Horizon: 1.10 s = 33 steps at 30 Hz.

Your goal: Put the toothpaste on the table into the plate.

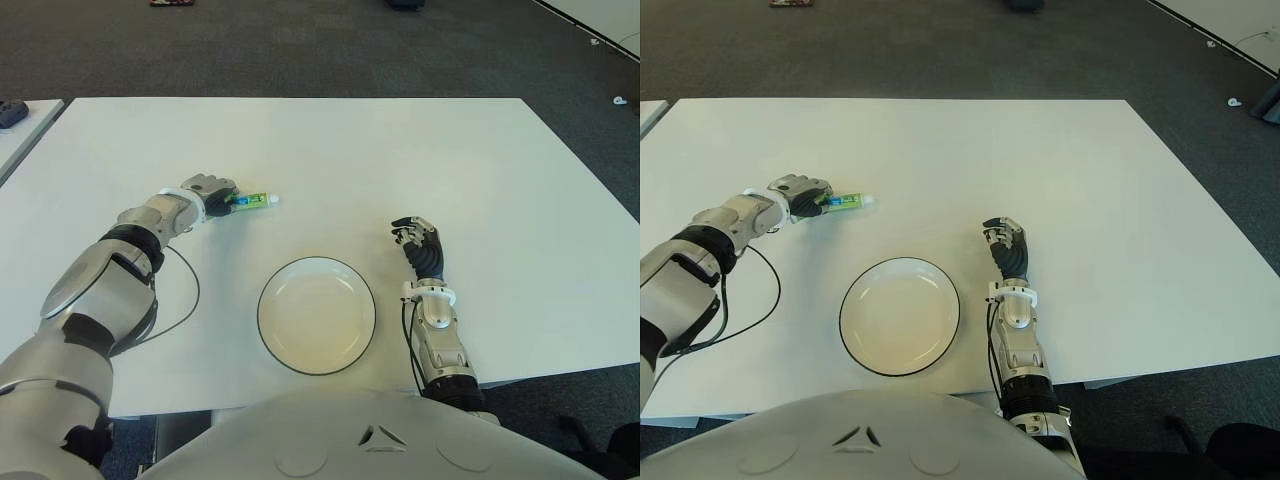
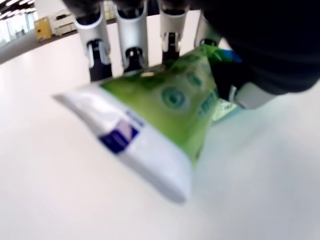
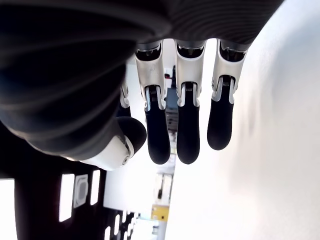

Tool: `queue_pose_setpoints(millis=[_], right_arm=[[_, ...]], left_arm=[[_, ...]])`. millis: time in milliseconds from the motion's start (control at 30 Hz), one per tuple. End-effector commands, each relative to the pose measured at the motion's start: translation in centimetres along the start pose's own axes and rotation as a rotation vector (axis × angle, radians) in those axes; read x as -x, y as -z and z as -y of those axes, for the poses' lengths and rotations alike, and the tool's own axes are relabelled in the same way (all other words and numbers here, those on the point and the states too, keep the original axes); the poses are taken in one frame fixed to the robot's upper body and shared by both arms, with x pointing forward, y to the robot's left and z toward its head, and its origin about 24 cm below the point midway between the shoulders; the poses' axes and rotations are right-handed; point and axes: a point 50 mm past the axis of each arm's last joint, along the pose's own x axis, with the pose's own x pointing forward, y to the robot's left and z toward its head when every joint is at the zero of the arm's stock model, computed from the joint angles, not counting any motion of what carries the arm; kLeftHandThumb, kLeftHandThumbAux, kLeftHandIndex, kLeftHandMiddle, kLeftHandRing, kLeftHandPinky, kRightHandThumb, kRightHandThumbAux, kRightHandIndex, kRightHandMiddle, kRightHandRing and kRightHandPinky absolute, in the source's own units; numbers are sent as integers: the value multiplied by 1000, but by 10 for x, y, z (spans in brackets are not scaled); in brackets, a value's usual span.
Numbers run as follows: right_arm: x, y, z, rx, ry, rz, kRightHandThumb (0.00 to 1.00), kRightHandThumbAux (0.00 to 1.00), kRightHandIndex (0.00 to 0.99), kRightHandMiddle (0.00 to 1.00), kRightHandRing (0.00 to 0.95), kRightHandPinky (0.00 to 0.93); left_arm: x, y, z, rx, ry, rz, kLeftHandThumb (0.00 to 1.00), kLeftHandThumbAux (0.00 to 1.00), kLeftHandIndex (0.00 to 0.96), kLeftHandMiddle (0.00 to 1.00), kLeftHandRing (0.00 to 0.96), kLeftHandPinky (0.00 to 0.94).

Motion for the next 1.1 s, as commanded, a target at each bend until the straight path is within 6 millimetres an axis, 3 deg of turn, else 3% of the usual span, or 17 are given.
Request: queue_pose_setpoints(millis=[33,200,500,1100], right_arm=[[2,3,-1,-18,-2,-8,706,731,420,425,424,449],[2,3,-1,-16,0,-12,706,730,421,427,424,447],[2,3,0,-18,1,-7,705,730,420,431,429,449],[1,4,0,1,6,-8,706,731,419,436,440,461]], left_arm=[[3,4,22,195,98,-50,714,710,438,806,814,805],[3,4,19,399,108,-22,714,711,439,806,817,807],[6,6,13,553,84,35,716,711,441,809,813,809],[11,8,-8,592,18,139,714,710,443,815,802,788]])
